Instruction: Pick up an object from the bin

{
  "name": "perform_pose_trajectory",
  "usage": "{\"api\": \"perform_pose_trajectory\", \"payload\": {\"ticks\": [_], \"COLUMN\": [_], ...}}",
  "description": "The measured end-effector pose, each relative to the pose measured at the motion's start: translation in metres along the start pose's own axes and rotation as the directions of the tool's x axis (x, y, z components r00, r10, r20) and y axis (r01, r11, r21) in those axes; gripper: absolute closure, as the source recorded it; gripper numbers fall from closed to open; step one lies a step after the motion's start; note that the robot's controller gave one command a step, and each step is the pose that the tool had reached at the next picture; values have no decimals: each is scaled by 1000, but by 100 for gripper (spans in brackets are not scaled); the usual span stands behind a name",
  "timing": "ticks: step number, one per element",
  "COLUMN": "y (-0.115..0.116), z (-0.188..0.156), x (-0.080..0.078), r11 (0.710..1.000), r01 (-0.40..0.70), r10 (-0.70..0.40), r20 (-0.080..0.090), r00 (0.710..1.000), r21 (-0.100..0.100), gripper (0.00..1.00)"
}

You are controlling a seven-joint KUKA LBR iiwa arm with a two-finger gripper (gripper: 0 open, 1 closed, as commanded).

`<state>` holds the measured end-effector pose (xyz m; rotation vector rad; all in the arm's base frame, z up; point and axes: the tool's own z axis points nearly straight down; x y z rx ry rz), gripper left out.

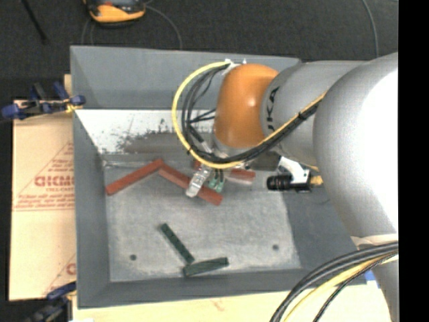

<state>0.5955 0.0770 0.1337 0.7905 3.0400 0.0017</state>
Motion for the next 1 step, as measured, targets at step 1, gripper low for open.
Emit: {"api": "perform_pose_trajectory", "payload": {"ticks": [1], "y": [0], "z": [-13], "x": [0], "r11": [1000], "r01": [1], "r10": [-1], "r20": [3], "r00": [1000], "r21": [-2], "gripper": [100]}}
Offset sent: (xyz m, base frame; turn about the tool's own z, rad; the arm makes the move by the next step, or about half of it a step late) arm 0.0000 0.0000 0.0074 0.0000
